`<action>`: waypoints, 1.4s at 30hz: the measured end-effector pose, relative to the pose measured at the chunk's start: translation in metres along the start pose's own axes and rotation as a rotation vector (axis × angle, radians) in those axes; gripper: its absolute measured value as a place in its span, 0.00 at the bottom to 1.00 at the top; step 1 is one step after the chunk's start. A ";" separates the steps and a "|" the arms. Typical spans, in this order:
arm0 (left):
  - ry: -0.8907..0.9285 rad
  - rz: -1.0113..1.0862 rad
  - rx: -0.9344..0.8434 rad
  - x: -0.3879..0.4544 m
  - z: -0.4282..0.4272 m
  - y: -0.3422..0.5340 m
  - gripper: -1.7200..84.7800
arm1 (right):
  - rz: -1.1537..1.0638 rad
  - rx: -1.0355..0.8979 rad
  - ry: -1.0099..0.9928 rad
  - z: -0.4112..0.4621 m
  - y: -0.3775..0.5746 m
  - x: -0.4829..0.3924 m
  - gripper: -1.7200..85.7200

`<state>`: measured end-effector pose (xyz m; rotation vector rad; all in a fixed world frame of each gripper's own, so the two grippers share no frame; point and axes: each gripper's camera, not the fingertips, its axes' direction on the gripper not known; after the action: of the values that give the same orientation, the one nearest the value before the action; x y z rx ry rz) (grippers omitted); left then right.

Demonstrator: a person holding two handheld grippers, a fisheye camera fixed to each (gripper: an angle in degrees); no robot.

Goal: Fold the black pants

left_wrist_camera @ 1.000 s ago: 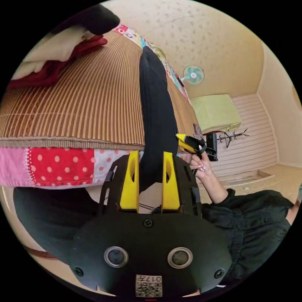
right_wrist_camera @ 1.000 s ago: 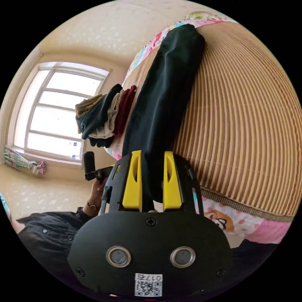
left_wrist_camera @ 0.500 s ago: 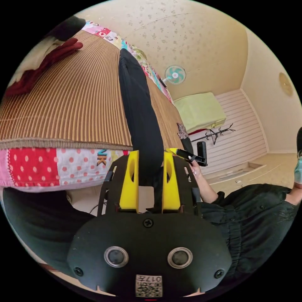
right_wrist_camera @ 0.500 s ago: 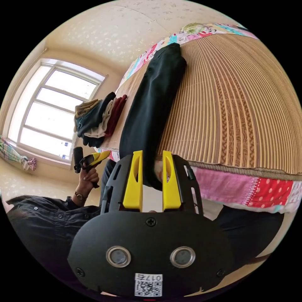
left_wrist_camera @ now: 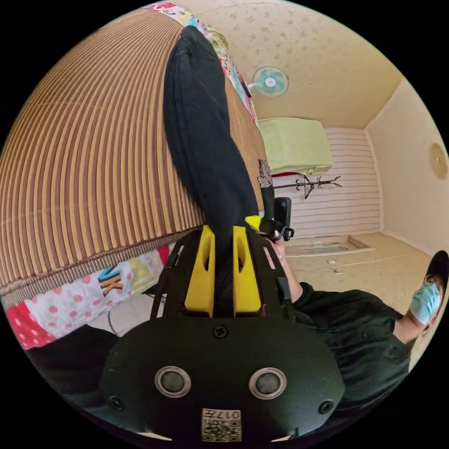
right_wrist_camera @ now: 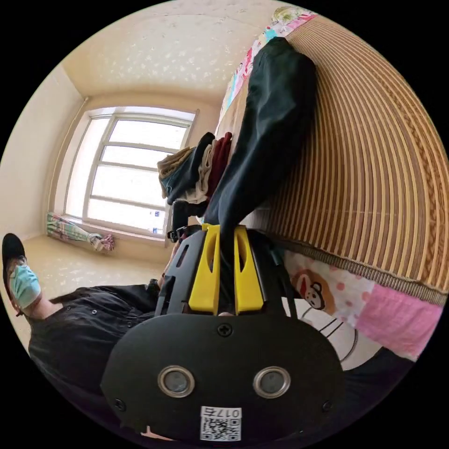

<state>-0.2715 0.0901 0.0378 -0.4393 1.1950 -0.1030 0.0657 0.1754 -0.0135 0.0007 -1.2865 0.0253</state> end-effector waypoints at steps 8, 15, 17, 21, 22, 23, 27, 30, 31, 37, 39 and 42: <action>0.073 0.802 0.194 0.263 -0.080 0.016 0.08 | -0.752 0.135 -0.111 -0.113 -0.014 -0.306 0.03; -0.032 0.979 0.425 0.406 -0.118 -0.002 0.08 | -0.845 0.319 0.054 -0.153 -0.047 -0.447 0.04; -0.082 0.924 0.431 0.407 -0.117 -0.029 0.08 | -0.821 0.343 0.155 -0.153 -0.085 -0.447 0.04; -0.207 0.747 0.428 0.383 -0.104 -0.100 0.08 | -0.664 0.293 0.269 -0.144 -0.169 -0.414 0.04; -0.256 0.730 0.428 0.381 -0.100 -0.109 0.08 | -0.662 0.303 0.319 -0.137 -0.190 -0.405 0.04; -0.340 0.726 0.442 0.377 -0.093 -0.123 0.08 | -0.699 0.326 0.388 -0.131 -0.203 -0.400 0.04; -0.450 0.783 0.448 0.349 -0.075 -0.147 0.08 | -0.693 0.364 0.384 -0.123 -0.214 -0.372 0.05; -0.378 0.781 0.358 0.304 -0.062 -0.139 0.08 | -0.707 0.334 0.392 -0.108 -0.186 -0.320 0.06; -0.376 0.773 0.328 0.291 -0.055 -0.134 0.08 | -0.711 0.305 0.434 -0.096 -0.165 -0.289 0.07; -0.461 0.552 -0.100 0.117 0.057 -0.043 0.10 | -0.373 -0.017 0.409 -0.030 -0.032 -0.074 0.09; -0.364 0.368 -0.202 0.055 0.084 0.005 0.12 | -0.213 0.008 0.339 -0.031 0.015 -0.034 0.09; -0.264 0.186 -0.058 0.020 0.065 0.045 0.13 | -0.103 0.109 0.279 -0.058 0.063 -0.015 0.09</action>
<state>-0.2116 0.1428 0.0217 -0.3771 0.9751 0.1466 0.1160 0.2391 -0.0450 0.1524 -1.0036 0.0072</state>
